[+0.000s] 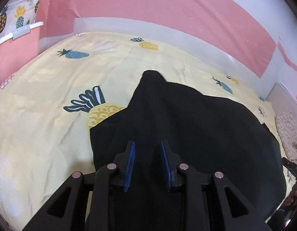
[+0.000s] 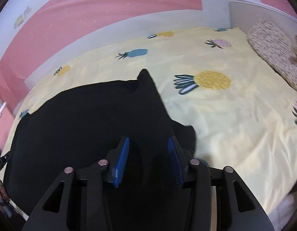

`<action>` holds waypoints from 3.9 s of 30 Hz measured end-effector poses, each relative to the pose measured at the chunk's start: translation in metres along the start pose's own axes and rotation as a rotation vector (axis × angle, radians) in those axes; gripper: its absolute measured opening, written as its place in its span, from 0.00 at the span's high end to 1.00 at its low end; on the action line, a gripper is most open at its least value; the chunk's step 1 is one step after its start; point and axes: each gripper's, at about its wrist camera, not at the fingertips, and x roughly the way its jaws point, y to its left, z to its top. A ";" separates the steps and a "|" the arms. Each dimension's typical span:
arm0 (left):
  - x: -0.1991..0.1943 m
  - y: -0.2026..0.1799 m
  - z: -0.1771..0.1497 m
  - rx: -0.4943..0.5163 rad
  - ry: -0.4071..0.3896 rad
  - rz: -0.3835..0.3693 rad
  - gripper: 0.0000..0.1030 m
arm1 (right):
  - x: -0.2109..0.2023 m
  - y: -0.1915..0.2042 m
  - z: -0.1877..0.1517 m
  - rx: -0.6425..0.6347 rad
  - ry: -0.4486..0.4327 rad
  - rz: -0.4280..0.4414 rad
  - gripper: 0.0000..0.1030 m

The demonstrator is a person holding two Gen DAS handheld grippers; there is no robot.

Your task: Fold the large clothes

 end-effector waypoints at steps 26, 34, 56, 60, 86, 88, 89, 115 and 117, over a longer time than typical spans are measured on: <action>-0.045 -0.066 -0.016 0.166 0.131 0.079 0.57 | -0.046 0.027 -0.031 -0.089 0.082 0.066 0.64; -0.042 -0.067 -0.035 0.188 0.187 0.099 0.57 | -0.038 0.029 -0.056 -0.121 0.144 0.045 0.63; -0.058 -0.051 -0.032 0.154 0.206 0.149 0.57 | -0.046 0.021 -0.052 -0.091 0.147 0.049 0.56; -0.058 -0.051 -0.028 0.151 0.200 0.139 0.57 | -0.048 0.015 -0.050 -0.070 0.143 0.050 0.52; 0.009 0.034 0.001 -0.109 0.254 -0.019 0.19 | 0.003 -0.038 -0.035 0.093 0.222 0.138 0.18; 0.017 0.038 0.002 -0.140 0.273 -0.058 0.17 | 0.011 -0.045 -0.034 0.125 0.247 0.166 0.09; 0.021 0.040 0.002 -0.158 0.284 -0.081 0.16 | 0.015 -0.049 -0.034 0.141 0.257 0.181 0.07; 0.084 0.029 0.013 -0.227 0.431 -0.210 0.06 | 0.076 -0.051 -0.018 0.225 0.386 0.457 0.27; 0.086 0.022 0.015 -0.226 0.424 -0.184 0.07 | 0.072 -0.049 -0.018 0.217 0.388 0.443 0.29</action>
